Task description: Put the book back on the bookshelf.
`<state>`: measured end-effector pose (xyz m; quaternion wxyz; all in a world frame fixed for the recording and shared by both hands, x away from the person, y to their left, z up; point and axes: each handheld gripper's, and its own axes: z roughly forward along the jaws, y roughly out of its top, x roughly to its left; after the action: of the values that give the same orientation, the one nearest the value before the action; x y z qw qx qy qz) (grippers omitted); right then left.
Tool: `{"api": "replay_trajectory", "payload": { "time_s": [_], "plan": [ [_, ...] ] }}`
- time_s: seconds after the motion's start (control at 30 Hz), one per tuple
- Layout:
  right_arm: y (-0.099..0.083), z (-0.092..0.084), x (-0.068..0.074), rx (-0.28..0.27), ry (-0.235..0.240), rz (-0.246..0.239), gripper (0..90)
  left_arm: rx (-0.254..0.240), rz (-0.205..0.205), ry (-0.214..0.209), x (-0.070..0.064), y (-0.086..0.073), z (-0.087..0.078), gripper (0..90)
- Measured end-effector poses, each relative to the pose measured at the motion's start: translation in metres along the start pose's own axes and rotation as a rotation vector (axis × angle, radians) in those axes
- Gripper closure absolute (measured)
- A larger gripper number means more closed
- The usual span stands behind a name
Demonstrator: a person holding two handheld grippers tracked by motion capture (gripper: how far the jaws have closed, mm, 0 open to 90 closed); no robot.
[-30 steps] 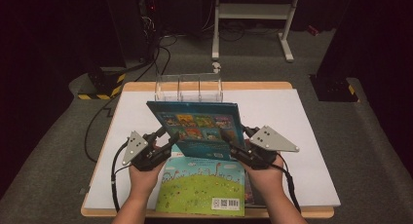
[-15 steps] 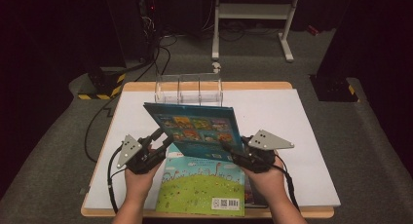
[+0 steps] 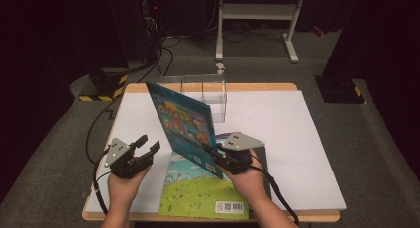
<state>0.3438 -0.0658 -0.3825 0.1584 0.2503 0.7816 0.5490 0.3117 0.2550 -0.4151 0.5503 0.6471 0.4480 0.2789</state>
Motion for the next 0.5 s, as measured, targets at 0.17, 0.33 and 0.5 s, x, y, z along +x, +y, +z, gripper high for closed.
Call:
{"api": "replay_trajectory", "payload": {
  "time_s": [0.17, 0.33, 0.5],
  "plan": [
    [0.004, 0.029, 0.013, 0.009, -0.004, 0.007, 82.7, -0.017, 0.004, -0.015, -0.001, 0.007, -0.010, 36.4],
    [0.008, 0.045, 0.022, -0.006, -0.011, 0.005, 82.6, -0.063, 0.003, -0.071, -0.009, 0.015, -0.019, 30.3],
    [0.011, 0.047, 0.031, -0.007, -0.015, -0.016, 82.0, -0.100, 0.006, -0.135, -0.025, 0.022, -0.023, 26.4]
  ]
}}
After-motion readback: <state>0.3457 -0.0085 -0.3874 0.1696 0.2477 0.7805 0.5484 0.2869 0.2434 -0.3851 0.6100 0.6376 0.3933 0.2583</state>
